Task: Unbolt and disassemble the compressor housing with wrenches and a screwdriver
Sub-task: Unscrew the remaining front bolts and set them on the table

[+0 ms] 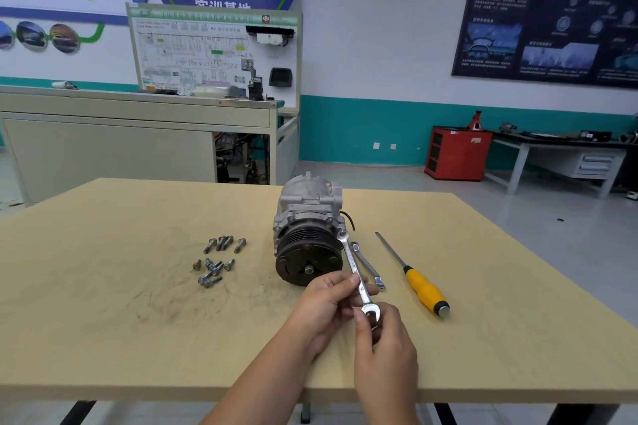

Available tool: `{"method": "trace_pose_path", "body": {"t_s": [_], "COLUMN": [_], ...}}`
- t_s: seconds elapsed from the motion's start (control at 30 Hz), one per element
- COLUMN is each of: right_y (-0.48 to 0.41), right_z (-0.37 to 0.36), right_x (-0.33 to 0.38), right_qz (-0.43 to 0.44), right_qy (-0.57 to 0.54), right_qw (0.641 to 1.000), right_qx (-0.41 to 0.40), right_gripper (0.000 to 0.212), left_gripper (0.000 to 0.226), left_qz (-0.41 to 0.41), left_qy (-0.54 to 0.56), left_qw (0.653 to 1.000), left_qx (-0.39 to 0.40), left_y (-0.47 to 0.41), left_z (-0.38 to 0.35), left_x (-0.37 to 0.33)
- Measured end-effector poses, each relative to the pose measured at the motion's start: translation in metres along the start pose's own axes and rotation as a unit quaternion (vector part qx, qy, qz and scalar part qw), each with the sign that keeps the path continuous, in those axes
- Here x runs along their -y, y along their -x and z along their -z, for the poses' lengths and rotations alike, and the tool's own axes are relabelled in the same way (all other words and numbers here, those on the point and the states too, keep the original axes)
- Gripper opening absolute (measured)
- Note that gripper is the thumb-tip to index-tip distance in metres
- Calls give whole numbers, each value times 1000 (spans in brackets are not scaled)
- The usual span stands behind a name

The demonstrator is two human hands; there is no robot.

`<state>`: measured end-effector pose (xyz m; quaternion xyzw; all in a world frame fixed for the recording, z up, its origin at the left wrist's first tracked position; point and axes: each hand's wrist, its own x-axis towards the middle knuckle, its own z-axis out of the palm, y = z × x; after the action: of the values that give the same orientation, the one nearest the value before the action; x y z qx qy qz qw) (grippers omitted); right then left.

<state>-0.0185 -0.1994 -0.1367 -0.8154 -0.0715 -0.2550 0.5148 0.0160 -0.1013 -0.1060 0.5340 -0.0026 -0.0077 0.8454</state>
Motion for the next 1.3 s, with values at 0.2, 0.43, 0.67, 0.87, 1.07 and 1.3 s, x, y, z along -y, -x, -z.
{"method": "trace_pose_path", "body": {"t_s": [0.2,0.43,0.67,0.87,1.07,1.3], "right_y": [-3,-4,-5,-1,2,0], "right_z": [-1,-6,-5,-4,-5,-6], "right_x": [-3,-4,3,-2,-4,-6], "right_qz": [17,36,122,128,104,74], "right_qy": [-23,-24,30,42,21,-28], "right_qw": [999,998,991,988,991,994], "right_qx": [-23,-45,-47,-73,-86,-77], "right_gripper": [15,20,26,19,18,12], "left_gripper": [17,8,22,15,15,16], "left_qz": [9,8,-9,-9,-13,-25], "left_qy": [-20,-26,4,-39,-63,-70], "left_qw": [1000,999,1000,999,998,997], "left_qx": [11,26,22,25,17,1], "left_y": [4,7,6,6,8,9], "left_z": [0,-1,1,2,-1,-2], "left_x": [-1,-3,-5,-3,-2,-4]}}
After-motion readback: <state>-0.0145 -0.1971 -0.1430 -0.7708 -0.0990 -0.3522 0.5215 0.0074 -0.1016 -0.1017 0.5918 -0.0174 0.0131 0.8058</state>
